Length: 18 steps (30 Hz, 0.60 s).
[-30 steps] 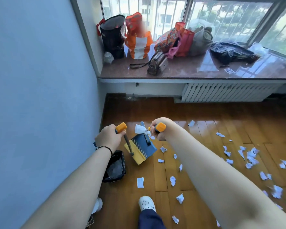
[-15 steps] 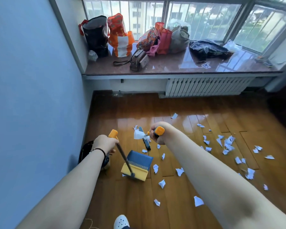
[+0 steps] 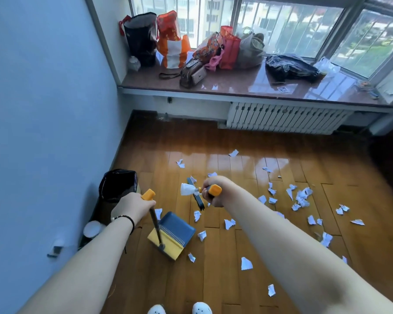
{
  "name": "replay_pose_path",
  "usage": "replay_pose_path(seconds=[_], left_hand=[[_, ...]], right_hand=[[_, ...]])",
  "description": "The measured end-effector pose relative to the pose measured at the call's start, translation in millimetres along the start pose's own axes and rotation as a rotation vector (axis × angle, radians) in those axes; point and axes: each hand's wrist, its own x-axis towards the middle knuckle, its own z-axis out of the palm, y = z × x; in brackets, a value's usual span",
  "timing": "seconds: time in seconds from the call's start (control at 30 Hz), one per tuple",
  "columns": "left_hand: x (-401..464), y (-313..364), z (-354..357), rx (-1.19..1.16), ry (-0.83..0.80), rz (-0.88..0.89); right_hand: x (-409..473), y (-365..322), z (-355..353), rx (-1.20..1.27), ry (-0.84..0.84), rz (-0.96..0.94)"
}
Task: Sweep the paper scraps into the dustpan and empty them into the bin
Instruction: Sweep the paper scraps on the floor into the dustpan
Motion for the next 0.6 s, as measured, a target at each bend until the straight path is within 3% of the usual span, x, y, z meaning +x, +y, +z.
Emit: replay_pose_path(seconds=[0.1,0.27,0.6], left_hand=[[-17.7,-6.8,9.1,0.051,-0.005,0.02],[-45.5,-19.5,26.2,0.138,-0.002,0.071],[-95.5,-55.0,58.7,0.291,-0.01,0.177]], right_hand=[[5.3,15.4,-20.4,-0.22,-0.008,-0.041],[-6.2,65.4,-48.9,-0.193,0.008,0.066],[-15.6,146.5,-83.7,-0.309,0.137,0.063]])
